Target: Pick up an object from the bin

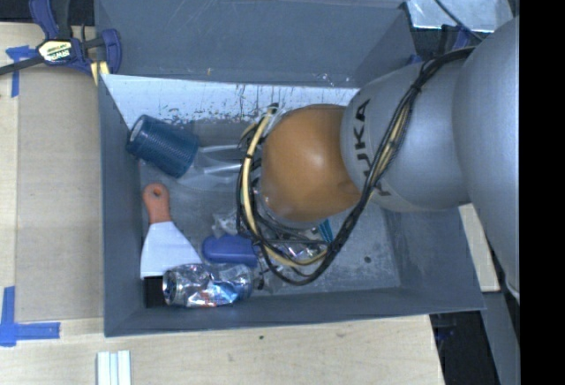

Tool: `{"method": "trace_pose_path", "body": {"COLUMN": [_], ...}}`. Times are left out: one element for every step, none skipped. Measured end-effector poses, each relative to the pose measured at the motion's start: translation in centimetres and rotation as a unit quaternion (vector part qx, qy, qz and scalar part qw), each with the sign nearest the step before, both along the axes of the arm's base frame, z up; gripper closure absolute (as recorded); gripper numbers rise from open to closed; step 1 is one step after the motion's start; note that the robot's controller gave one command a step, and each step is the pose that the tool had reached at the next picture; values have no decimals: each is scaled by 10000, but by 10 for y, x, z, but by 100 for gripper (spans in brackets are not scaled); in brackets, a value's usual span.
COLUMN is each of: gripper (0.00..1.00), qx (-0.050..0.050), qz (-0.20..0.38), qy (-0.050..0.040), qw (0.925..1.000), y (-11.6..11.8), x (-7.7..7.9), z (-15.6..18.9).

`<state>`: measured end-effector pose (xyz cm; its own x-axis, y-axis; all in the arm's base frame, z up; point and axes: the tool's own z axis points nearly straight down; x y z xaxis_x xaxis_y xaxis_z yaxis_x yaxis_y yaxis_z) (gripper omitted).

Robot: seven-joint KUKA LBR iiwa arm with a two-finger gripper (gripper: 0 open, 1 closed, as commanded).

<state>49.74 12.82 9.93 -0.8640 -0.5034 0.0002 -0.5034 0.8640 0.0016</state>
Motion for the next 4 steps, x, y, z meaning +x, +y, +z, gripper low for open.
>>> {"method": "trace_pose_path", "body": {"gripper": [0,100,100,100], "qx": [0,3,4,0], "qz": [-1537,2200,2188,2184], "qy": [-72,-64,-62,-15], "qw": [9881,9755,9757,9759], "y": [-11,32,32,31], "x": [5,-10,-10,-13], "z": [-29,-28,-28,-14]}}
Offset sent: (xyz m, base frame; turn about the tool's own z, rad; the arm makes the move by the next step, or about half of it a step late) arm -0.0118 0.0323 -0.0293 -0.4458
